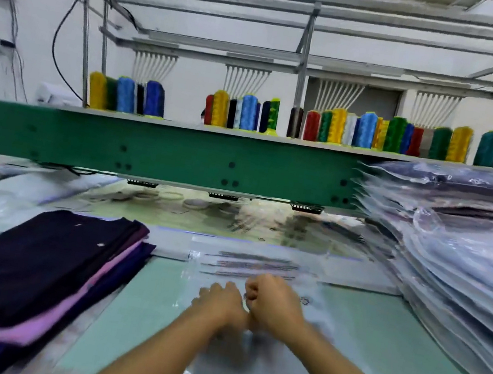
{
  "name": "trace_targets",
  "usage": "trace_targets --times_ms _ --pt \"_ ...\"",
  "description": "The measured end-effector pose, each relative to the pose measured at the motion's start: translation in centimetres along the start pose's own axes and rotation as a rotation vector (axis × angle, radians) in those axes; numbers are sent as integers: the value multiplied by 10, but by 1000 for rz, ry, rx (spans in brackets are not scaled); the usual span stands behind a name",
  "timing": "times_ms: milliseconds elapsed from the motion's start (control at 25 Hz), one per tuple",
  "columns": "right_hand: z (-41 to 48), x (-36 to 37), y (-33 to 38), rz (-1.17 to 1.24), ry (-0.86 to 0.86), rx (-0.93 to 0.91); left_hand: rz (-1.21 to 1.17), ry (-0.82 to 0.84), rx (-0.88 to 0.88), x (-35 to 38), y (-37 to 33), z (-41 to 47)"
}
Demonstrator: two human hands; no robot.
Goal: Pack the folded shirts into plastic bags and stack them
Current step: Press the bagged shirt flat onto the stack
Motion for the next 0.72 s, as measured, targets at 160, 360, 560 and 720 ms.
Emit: trace_targets --times_ms 160,360,560,720 --pt "-11 29 -29 146 -11 74 -23 -45 1 25 24 19" --pt "-15 16 -82 156 -42 252 -137 -161 56 0 47 30" --pt "-17 14 -119 242 -11 392 -116 -363 99 -20 58 34" --pt "-19 10 -122 468 -40 403 -185 -477 73 -29 72 32"
Point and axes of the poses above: each hand's wrist, its own z-axis towards the middle knuckle, its own x-axis out of the palm, y = z × x, the point moved 9 cm from there along z, towards the middle knuckle, and after that the axes turned 10 degrees about y, right-handed, at the moved point
